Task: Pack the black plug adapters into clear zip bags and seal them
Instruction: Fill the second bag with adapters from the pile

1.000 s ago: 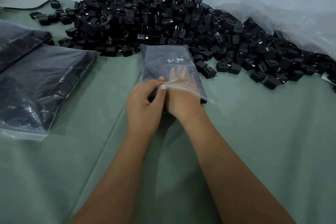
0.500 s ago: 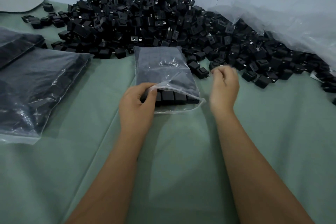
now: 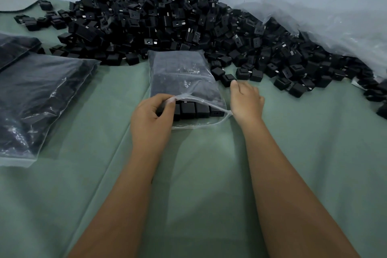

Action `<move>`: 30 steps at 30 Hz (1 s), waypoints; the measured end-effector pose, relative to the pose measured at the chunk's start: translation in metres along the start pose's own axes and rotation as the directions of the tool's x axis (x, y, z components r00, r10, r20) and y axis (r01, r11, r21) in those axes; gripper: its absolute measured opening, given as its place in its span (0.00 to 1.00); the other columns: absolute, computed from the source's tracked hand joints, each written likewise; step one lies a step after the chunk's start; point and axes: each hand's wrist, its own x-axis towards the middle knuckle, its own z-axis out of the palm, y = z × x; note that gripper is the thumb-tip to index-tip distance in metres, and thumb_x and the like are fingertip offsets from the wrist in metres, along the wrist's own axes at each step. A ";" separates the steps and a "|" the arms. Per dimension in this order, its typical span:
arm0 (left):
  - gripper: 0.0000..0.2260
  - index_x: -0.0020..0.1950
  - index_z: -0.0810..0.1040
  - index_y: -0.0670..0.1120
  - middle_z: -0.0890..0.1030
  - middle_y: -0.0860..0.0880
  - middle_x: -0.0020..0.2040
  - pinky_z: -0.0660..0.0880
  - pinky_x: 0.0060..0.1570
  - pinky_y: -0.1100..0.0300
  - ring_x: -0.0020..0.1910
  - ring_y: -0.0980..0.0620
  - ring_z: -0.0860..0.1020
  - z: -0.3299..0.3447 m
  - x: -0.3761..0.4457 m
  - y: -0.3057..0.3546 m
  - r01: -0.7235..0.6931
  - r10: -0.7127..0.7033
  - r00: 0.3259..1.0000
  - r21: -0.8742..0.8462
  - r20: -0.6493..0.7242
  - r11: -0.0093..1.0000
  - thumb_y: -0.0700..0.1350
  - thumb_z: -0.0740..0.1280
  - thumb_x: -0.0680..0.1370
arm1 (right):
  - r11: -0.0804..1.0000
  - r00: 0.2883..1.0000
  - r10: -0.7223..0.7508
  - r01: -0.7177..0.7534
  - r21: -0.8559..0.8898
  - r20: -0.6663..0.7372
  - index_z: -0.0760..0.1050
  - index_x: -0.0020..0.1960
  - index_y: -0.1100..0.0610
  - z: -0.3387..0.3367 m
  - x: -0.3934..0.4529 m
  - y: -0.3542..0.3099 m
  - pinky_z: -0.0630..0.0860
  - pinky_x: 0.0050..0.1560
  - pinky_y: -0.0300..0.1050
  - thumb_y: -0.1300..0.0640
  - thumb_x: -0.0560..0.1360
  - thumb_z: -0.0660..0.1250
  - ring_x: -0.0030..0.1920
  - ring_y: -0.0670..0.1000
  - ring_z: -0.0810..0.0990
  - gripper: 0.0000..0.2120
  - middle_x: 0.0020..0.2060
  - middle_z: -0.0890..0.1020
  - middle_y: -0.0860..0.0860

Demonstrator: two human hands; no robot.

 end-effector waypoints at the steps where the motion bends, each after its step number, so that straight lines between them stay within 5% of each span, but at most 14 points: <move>1: 0.07 0.46 0.83 0.51 0.83 0.52 0.40 0.77 0.49 0.48 0.44 0.51 0.80 0.000 0.000 0.000 0.007 -0.007 1.000 0.001 0.002 1.000 0.47 0.65 0.78 | 0.996 0.999 0.008 -0.005 0.085 -0.033 0.77 0.49 0.55 -0.001 -0.002 -0.001 0.62 0.56 0.44 0.49 0.82 0.49 0.57 0.51 0.73 0.19 0.54 0.78 0.48; 5: 0.07 0.46 0.83 0.50 0.83 0.52 0.40 0.77 0.49 0.47 0.44 0.51 0.80 -0.001 0.000 0.002 0.024 -0.024 1.000 -0.016 0.010 1.000 0.45 0.66 0.78 | 0.804 0.967 0.166 -0.019 0.595 -0.193 0.80 0.45 0.54 -0.014 -0.025 -0.005 0.71 0.47 0.31 0.52 0.81 0.55 0.51 0.42 0.79 0.16 0.46 0.81 0.43; 10: 0.07 0.47 0.83 0.50 0.83 0.52 0.40 0.77 0.50 0.47 0.44 0.52 0.80 -0.001 -0.001 0.003 0.034 -0.033 0.999 -0.039 0.024 0.999 0.46 0.65 0.78 | 0.658 0.935 0.177 0.120 0.743 -0.308 0.81 0.37 0.51 -0.024 -0.069 -0.016 0.72 0.44 0.29 0.53 0.80 0.56 0.40 0.42 0.81 0.18 0.34 0.83 0.45; 15: 0.07 0.48 0.83 0.50 0.84 0.53 0.41 0.78 0.49 0.52 0.43 0.54 0.81 -0.002 -0.002 0.004 0.035 -0.034 0.999 -0.070 0.023 0.997 0.44 0.65 0.79 | 0.716 0.974 -0.049 0.187 0.673 -0.220 0.79 0.34 0.50 -0.009 -0.110 -0.038 0.72 0.42 0.33 0.49 0.79 0.56 0.37 0.41 0.79 0.19 0.33 0.82 0.45; 18: 0.08 0.50 0.84 0.50 0.85 0.56 0.44 0.78 0.51 0.56 0.45 0.58 0.81 -0.002 -0.003 0.005 0.025 -0.022 0.999 -0.107 0.024 0.994 0.43 0.65 0.80 | 0.826 0.969 -0.237 0.238 0.512 -0.068 0.82 0.49 0.57 -0.003 -0.116 -0.045 0.73 0.54 0.38 0.52 0.81 0.55 0.49 0.40 0.77 0.18 0.46 0.82 0.45; 22: 0.08 0.54 0.82 0.54 0.83 0.63 0.45 0.77 0.52 0.65 0.46 0.65 0.80 -0.002 -0.005 0.005 -0.011 0.011 1.000 -0.118 0.003 0.993 0.43 0.65 0.81 | 0.896 0.946 -0.322 0.291 0.337 0.040 0.72 0.69 0.60 -0.002 -0.117 -0.047 0.58 0.68 0.29 0.56 0.83 0.55 0.68 0.44 0.67 0.18 0.67 0.73 0.49; 25: 0.09 0.53 0.81 0.57 0.83 0.64 0.43 0.76 0.49 0.68 0.45 0.65 0.80 -0.002 -0.005 0.005 -0.032 0.032 0.999 -0.148 -0.004 0.988 0.43 0.65 0.81 | 0.904 0.927 -0.370 0.346 0.253 0.053 0.70 0.70 0.61 -0.002 -0.123 -0.046 0.59 0.68 0.34 0.57 0.81 0.56 0.67 0.45 0.67 0.19 0.68 0.72 0.51; 30: 0.11 0.49 0.79 0.64 0.83 0.62 0.45 0.79 0.52 0.56 0.47 0.60 0.81 -0.002 -0.004 0.005 -0.055 0.054 0.998 -0.121 -0.007 0.991 0.47 0.63 0.79 | 0.895 0.897 -0.439 0.433 0.103 0.045 0.75 0.64 0.63 -0.001 -0.126 -0.049 0.69 0.64 0.47 0.59 0.78 0.61 0.60 0.53 0.74 0.16 0.60 0.77 0.55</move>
